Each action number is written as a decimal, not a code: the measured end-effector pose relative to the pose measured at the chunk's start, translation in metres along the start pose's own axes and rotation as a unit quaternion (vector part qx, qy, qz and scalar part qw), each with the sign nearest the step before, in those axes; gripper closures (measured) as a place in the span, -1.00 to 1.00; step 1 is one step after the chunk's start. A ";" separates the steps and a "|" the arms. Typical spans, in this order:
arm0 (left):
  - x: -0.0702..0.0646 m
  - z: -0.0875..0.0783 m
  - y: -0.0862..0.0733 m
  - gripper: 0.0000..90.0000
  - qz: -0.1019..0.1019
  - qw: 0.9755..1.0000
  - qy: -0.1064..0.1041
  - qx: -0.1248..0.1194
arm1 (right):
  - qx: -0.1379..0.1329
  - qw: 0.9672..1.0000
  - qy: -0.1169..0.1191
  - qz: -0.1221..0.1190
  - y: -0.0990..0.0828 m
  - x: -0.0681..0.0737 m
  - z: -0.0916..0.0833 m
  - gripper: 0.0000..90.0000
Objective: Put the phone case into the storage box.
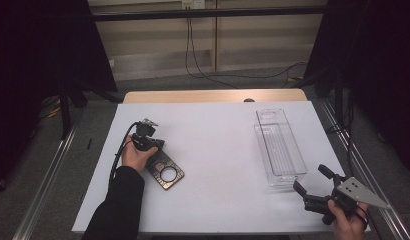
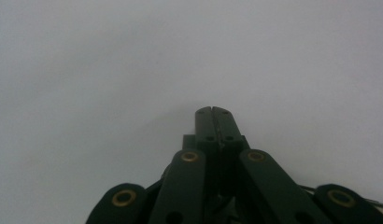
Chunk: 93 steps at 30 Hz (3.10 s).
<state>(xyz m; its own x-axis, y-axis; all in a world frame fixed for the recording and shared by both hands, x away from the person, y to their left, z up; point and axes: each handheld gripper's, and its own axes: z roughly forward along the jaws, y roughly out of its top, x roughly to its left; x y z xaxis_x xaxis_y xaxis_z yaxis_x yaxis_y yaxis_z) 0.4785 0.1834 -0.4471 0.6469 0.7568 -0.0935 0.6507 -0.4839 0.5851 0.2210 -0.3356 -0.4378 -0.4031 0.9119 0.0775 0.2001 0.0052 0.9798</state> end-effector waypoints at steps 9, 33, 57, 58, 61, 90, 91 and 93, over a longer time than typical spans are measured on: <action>0.002 -0.008 -0.012 1.00 -0.004 1.000 0.003 -0.012 | 0.001 1.000 0.000 -0.001 0.000 0.000 0.000 -1.00; 0.004 -0.018 -0.027 1.00 0.004 1.000 0.005 -0.022 | 0.002 1.000 -0.001 -0.002 0.000 0.001 0.000 -1.00; 0.007 -0.030 -0.040 1.00 -0.002 1.000 -0.002 -0.020 | 0.003 1.000 0.001 -0.003 0.000 0.001 0.000 -1.00; 0.006 -0.030 -0.041 1.00 -0.004 1.000 -0.003 -0.021 | 0.003 1.000 0.001 -0.003 0.000 0.001 0.000 -1.00; 0.007 -0.032 -0.042 1.00 -0.002 1.000 -0.001 -0.019 | 0.003 1.000 0.002 -0.003 0.000 0.002 0.000 -1.00; 0.010 -0.052 -0.068 1.00 -0.015 1.000 -0.003 -0.026 | 0.003 1.000 0.003 -0.003 0.000 0.002 0.000 -1.00; 0.010 -0.053 -0.068 1.00 -0.010 1.000 -0.002 -0.023 | 0.002 1.000 0.002 -0.004 0.000 0.002 0.000 -1.00; 0.009 -0.054 -0.071 1.00 -0.011 1.000 -0.002 -0.026 | 0.003 1.000 0.003 -0.003 0.000 0.002 0.000 -1.00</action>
<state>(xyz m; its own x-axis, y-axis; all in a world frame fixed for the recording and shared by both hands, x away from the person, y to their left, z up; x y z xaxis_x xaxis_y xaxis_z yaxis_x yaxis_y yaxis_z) 0.4164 0.2482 -0.4457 0.6337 0.7657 -0.1103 0.6437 -0.4428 0.6242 0.2200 -0.3340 -0.4377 -0.4090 0.9097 0.0719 0.2023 0.0135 0.9792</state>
